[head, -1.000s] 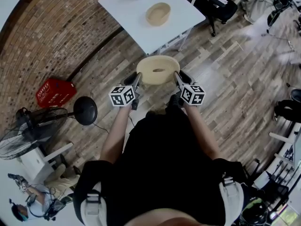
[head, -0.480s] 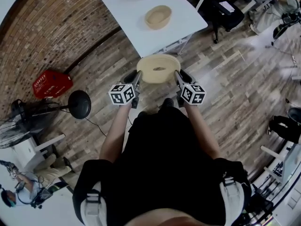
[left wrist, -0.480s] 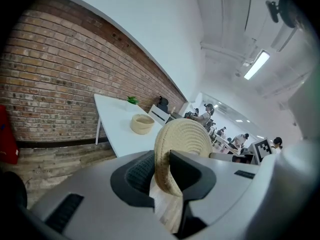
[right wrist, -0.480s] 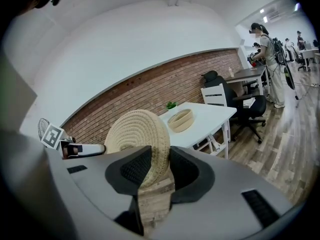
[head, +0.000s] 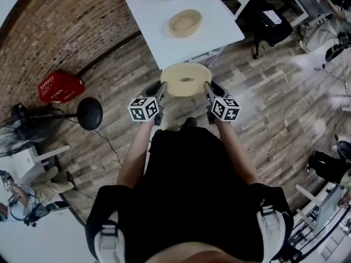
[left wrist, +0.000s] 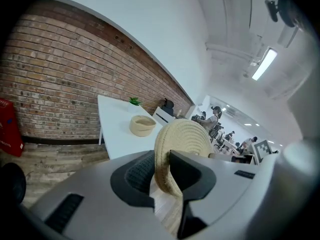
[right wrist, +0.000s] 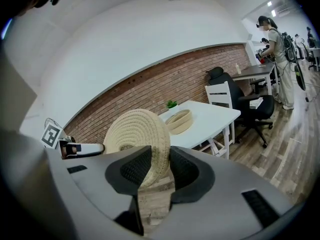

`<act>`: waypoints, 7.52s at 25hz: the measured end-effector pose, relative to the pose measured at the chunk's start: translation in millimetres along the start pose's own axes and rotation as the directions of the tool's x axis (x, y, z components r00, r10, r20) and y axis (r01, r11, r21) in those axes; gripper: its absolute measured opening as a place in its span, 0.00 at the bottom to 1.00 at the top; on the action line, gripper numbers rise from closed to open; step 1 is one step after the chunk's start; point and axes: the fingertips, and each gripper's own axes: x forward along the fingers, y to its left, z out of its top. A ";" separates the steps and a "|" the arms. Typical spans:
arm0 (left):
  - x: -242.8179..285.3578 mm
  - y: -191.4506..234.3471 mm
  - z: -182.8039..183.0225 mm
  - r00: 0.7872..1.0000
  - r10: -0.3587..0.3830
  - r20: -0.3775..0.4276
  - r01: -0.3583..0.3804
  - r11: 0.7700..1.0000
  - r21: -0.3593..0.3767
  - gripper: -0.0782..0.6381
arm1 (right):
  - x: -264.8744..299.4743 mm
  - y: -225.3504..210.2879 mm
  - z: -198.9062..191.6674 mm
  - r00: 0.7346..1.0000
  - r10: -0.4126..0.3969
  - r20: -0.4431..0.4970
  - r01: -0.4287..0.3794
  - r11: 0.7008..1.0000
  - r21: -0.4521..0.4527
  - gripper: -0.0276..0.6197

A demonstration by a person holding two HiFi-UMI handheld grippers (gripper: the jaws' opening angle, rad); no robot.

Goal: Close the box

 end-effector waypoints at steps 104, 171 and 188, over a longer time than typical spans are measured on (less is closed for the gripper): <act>263.0 137.1 149.1 0.986 0.159 0.054 -0.133 0.935 -0.328 0.25 | 318.4 -132.5 181.2 0.954 0.096 -0.284 -0.133 0.985 -0.113 0.23; 339.9 163.7 136.6 0.946 0.306 -0.104 -0.323 0.876 -0.357 0.27 | 408.3 -187.0 203.8 0.859 0.202 -0.470 -0.258 0.964 -0.058 0.24; 336.1 147.3 169.4 0.947 0.311 -0.076 -0.321 0.926 -0.201 0.28 | 383.2 -152.2 215.9 0.872 0.304 -0.383 -0.379 0.915 -0.137 0.06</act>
